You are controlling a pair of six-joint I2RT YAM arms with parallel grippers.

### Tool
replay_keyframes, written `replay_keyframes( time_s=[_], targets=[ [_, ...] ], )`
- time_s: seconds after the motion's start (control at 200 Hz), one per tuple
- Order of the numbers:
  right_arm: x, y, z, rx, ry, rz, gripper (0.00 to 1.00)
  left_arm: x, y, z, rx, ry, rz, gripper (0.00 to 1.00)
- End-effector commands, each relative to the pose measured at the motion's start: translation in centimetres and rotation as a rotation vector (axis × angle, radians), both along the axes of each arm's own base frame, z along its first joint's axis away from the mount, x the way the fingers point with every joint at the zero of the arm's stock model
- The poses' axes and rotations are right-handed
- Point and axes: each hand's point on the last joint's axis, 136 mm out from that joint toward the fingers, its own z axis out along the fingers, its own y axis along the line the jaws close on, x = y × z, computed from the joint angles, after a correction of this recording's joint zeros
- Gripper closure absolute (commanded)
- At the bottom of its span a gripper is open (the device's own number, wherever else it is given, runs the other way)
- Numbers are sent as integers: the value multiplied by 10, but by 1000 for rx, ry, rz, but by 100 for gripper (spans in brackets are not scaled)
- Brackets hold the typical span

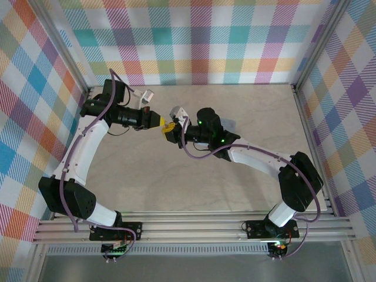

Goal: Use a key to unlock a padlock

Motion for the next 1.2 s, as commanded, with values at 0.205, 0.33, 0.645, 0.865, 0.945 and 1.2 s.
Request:
replay_keyframes(
  time_s=[0.205, 0.33, 0.645, 0.865, 0.945, 1.2],
  targets=[
    [-20, -8, 11, -59, -12, 71, 100, -12, -1, 5, -5, -34, -12, 100],
    [-37, -17, 8, -139, 33, 157, 100, -13, 5, 14, 24, -159, 11, 79],
    [-80, -63, 13, -291, 251, 329, 100, -60, 7, 57, -4, -680, -89, 56],
    [-96, -72, 22, -309, 290, 375, 100, -77, -23, 49, -108, -570, -283, 56],
    [-99, -72, 25, -296, 288, 382, 100, -81, -38, 40, -116, -513, -352, 55],
    [-104, -72, 24, -279, 309, 400, 100, -83, -65, 18, -111, -394, -439, 69]
  ],
)
